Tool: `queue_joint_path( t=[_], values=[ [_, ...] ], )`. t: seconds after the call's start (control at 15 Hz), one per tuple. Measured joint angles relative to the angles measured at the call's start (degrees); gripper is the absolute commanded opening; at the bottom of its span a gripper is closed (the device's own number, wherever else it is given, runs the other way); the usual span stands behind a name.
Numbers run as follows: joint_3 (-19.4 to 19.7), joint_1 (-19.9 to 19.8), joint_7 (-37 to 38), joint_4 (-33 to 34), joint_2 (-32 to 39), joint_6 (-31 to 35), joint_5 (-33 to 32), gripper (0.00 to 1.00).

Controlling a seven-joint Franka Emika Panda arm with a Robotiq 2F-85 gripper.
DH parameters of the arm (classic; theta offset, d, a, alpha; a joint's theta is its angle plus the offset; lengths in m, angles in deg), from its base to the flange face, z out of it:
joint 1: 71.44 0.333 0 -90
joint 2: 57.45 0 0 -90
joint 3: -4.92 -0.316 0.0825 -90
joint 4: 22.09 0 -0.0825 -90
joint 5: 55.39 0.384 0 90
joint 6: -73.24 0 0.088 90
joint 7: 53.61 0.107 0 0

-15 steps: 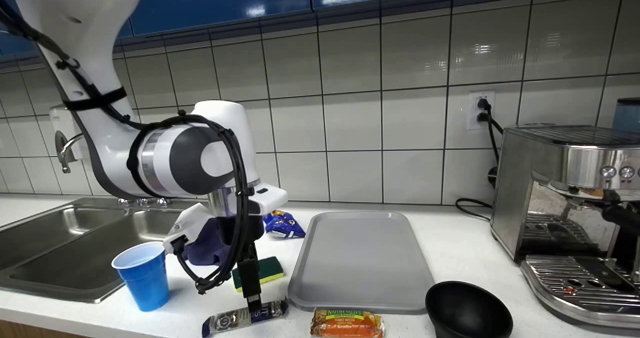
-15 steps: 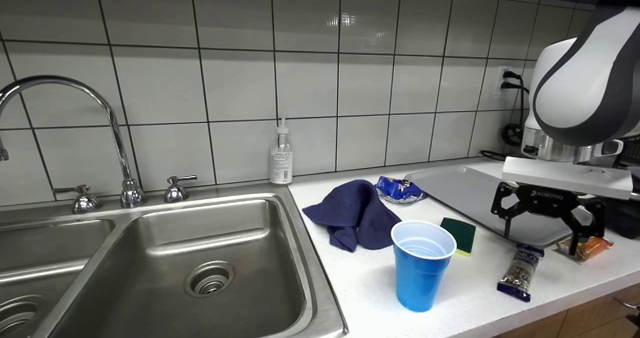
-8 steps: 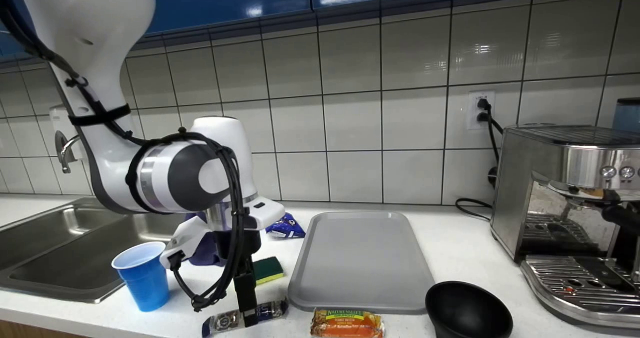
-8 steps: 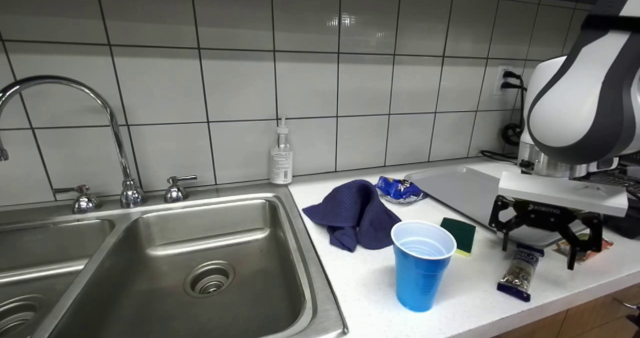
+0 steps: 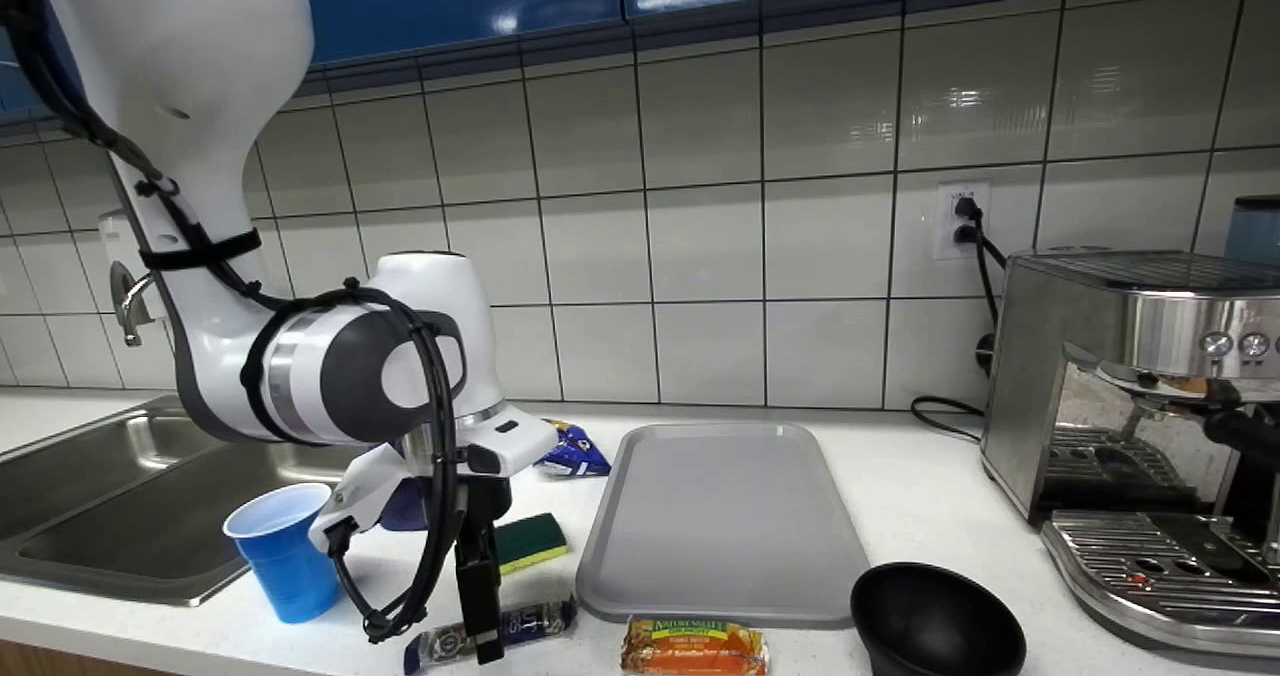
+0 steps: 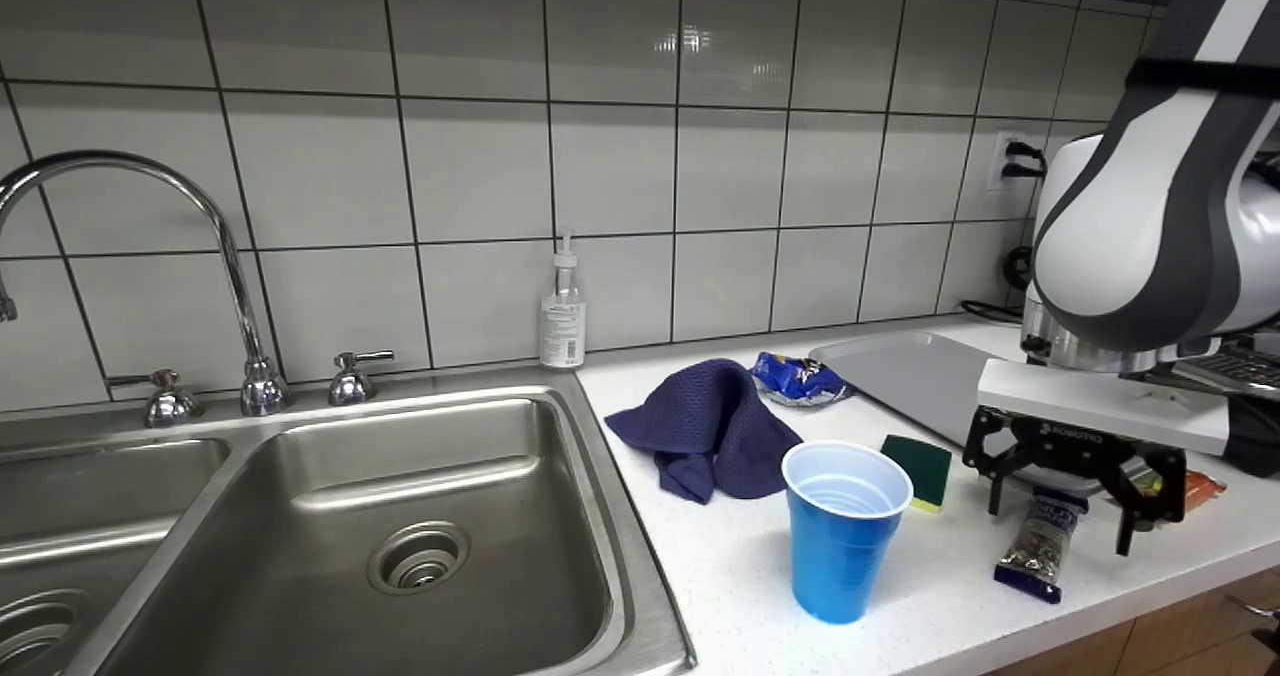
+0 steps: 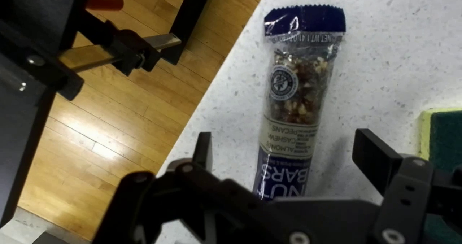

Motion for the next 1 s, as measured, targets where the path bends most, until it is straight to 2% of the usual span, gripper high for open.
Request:
queue_joint_path(
  t=[0.6, 0.67, 1.0],
  values=[
    [0.09, 0.84, -0.06, 0.2, 1.28, 1.31, 2.86, 0.04],
    [0.1, 0.86, -0.06, 0.22, 1.29, 1.41, 2.98, 0.07],
    [0.3, 1.09, -0.11, 0.21, 1.28, 1.46, 3.16, 0.07]
  ],
)
